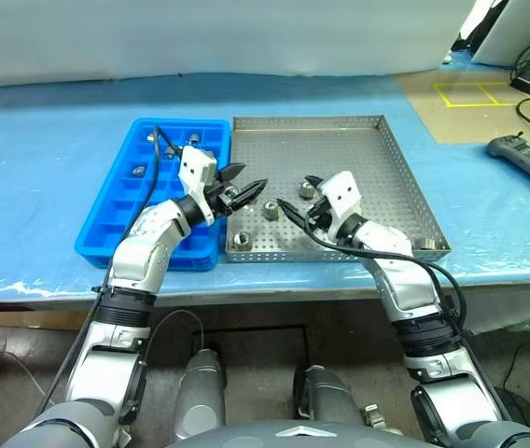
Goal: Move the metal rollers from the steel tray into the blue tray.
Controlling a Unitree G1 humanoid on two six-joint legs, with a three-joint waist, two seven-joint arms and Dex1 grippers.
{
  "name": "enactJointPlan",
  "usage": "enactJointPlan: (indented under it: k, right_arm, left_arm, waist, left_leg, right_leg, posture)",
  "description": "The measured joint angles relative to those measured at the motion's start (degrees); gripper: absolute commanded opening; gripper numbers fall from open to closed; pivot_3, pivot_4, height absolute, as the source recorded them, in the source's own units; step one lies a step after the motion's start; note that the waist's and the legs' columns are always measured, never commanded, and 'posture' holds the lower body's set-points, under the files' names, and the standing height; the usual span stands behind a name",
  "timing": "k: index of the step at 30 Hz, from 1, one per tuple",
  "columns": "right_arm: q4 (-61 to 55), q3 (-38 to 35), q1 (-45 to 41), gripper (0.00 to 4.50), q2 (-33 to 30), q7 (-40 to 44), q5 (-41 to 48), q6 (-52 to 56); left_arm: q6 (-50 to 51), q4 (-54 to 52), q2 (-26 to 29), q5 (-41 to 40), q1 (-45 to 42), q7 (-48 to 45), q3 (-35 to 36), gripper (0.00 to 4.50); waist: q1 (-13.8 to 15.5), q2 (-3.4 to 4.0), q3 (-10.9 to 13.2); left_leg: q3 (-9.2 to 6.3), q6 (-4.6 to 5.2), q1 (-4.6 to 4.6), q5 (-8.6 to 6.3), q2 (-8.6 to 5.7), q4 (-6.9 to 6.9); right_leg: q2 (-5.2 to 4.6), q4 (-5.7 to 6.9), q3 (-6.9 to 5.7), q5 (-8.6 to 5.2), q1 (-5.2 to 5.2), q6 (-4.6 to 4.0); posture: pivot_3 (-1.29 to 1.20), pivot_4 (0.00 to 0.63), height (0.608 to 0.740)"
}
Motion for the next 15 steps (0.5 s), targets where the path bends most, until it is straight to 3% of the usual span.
enactJointPlan:
  k: [15]
  right_arm:
    - [0.11, 0.07, -0.01, 4.10, 1.15, 0.01, 0.00, -0.12]
  left_arm:
    - [1.54, -2.20, 1.43, -0.04, 0.54, 0.29, 0.20, 3.50]
  waist:
    - [0.03, 0.00, 0.00]
  left_leg:
    - [0.00, 0.00, 0.00, 0.00, 0.00, 0.00]
  right_leg:
    - [0.00, 0.00, 0.00, 0.00, 0.00, 0.00]
  posture:
    - [0.02, 0.150, 0.740]
